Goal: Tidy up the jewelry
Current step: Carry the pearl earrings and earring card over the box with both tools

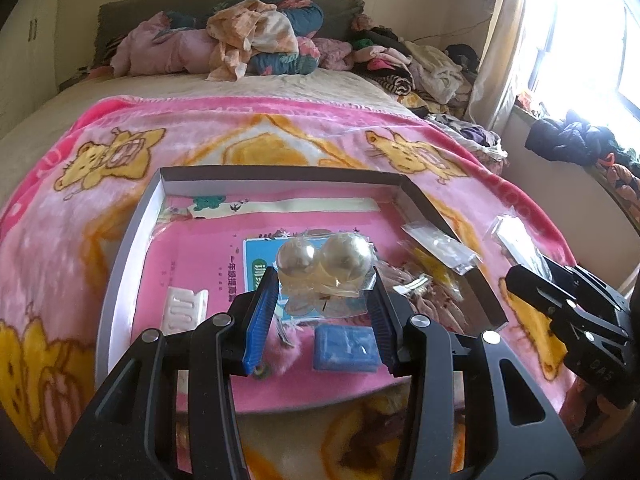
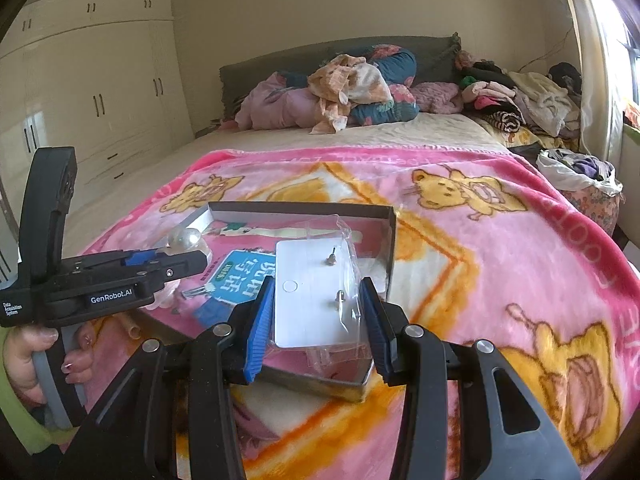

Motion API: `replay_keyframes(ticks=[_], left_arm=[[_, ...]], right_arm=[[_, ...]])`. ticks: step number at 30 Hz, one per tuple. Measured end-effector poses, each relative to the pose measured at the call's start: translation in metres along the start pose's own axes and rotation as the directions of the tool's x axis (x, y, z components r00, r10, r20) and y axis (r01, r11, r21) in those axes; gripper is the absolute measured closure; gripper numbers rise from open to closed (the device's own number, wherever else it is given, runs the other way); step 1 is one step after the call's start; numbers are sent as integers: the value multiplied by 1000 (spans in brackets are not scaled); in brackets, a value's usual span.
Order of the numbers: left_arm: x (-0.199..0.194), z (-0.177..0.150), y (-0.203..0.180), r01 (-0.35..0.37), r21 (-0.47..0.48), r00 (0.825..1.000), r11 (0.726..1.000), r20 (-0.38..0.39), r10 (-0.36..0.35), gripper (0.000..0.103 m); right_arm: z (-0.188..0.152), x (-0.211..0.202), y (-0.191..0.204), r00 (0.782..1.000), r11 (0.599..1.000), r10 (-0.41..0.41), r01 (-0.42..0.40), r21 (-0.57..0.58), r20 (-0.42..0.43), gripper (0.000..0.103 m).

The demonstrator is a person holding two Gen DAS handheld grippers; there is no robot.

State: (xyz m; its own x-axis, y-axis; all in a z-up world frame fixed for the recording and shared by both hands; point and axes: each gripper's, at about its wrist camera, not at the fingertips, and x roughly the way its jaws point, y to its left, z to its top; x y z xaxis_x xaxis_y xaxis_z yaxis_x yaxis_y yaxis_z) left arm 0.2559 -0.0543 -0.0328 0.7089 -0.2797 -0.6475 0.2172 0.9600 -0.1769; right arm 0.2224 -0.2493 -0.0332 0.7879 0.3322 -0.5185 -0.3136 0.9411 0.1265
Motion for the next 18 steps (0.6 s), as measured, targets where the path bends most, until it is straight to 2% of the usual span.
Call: replay_keyframes(ticks=[8, 18], left_arm=[[21, 17, 7, -39, 13, 999, 999, -20, 39, 68], [47, 24, 14, -64, 16, 995, 998, -71, 65, 68]], right_arm=[[9, 16, 0, 1000, 1000, 12, -12, -13, -22, 63], [2, 44, 12, 993, 998, 43, -48, -50, -106, 62]])
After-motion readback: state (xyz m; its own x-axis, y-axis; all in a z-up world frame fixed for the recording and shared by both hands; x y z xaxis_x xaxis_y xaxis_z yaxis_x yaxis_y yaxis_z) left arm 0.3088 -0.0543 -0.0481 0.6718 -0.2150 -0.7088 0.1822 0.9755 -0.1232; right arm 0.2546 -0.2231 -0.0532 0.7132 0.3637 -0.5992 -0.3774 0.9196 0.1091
